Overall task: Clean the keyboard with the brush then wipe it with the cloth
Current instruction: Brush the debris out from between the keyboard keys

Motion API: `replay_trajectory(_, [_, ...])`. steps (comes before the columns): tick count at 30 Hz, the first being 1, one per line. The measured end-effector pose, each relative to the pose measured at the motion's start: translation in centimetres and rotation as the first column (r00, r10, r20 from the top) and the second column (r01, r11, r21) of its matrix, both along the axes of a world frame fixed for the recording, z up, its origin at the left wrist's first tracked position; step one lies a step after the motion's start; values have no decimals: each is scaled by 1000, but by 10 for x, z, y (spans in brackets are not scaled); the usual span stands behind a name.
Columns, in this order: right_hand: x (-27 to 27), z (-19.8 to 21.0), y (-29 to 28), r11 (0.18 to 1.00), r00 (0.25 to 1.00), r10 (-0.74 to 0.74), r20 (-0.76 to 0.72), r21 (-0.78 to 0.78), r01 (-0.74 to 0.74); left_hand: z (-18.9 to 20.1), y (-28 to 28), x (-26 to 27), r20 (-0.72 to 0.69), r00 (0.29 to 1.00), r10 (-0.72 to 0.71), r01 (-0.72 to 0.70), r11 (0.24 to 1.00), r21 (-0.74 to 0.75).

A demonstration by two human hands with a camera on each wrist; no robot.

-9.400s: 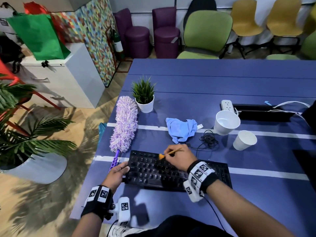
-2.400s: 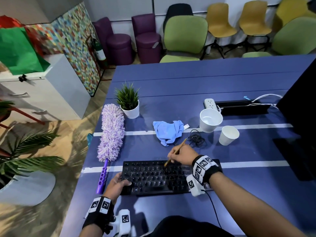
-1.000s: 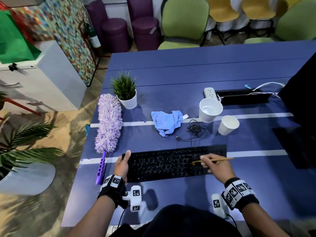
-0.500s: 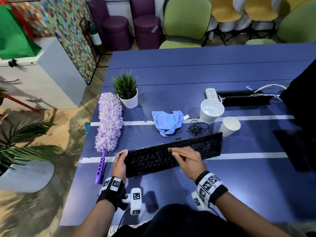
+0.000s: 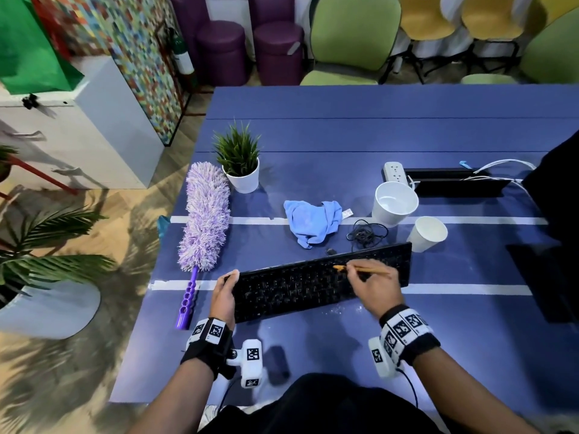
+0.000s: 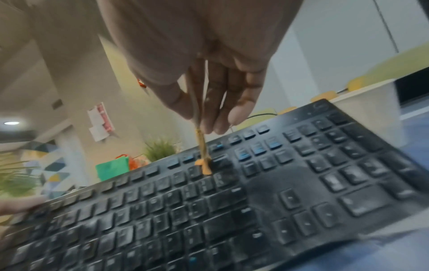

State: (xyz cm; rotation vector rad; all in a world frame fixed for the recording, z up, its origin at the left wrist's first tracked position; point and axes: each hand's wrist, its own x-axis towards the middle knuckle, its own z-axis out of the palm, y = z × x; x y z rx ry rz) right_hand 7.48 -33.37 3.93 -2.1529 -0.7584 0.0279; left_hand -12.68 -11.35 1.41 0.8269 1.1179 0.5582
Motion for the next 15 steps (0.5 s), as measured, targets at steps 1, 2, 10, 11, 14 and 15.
replay_trajectory(1, [-6,0,6,997,997,77,-32,35,-76,-1,0,0,0,1000,-4,4,1000,-8])
replay_trajectory(2, [-14,0,15,984,984,166,-62,78,-161,-2,0,0,-1,1000,-9,9,1000,-16])
replay_trajectory(10, [-80,-8,90,787,785,613,-84,-16,-617,7,2,2,4,999,-42,42,999,-9])
replay_trajectory(11, [-81,-6,93,788,788,613,-62,-32,-615,7,2,3,1,999,-41,41,999,-8])
replay_trajectory(14, [-71,1,84,825,824,565,37,-47,-563,12,0,5,-13,999,-38,38,999,4])
replay_trajectory(15, [-64,1,75,844,842,536,62,-58,-533,14,0,5,-13,999,-37,37,999,1])
